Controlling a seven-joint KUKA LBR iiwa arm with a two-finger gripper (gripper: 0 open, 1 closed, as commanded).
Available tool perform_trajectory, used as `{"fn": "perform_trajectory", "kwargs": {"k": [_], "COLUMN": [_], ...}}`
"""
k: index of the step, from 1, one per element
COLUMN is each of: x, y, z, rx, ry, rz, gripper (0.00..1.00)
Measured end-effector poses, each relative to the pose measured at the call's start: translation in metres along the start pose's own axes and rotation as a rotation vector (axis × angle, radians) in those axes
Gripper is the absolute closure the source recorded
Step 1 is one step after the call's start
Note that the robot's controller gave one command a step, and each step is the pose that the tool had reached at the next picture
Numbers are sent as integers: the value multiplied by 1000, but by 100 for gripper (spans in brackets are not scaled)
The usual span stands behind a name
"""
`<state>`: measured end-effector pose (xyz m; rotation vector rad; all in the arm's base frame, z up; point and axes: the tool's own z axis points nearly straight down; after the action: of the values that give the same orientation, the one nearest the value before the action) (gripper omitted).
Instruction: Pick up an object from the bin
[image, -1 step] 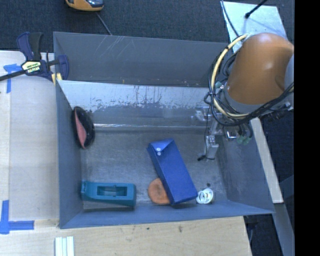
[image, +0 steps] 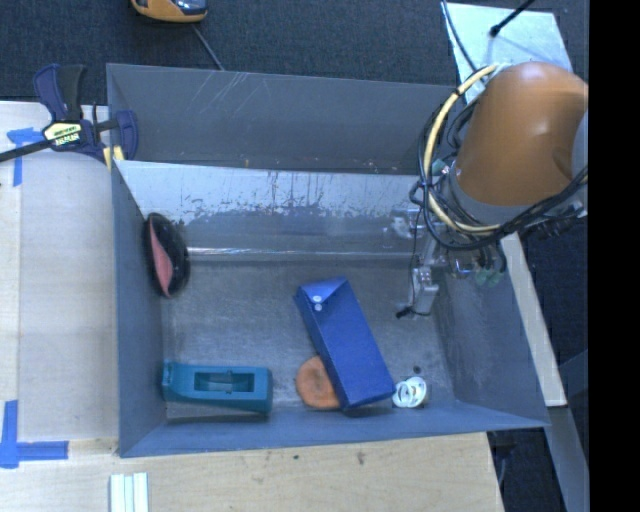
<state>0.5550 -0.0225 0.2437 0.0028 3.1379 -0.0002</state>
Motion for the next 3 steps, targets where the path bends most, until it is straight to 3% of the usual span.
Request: {"fn": "perform_trajectory", "kwargs": {"k": [1, 2, 3], "x": [-15, -15, -17], "y": [42, 74, 64], "z": [50, 93, 96], "rx": [0, -2, -1], "ry": [-8, 6, 4], "rz": [45, 78, 54], "gripper": [0, 0, 0]}}
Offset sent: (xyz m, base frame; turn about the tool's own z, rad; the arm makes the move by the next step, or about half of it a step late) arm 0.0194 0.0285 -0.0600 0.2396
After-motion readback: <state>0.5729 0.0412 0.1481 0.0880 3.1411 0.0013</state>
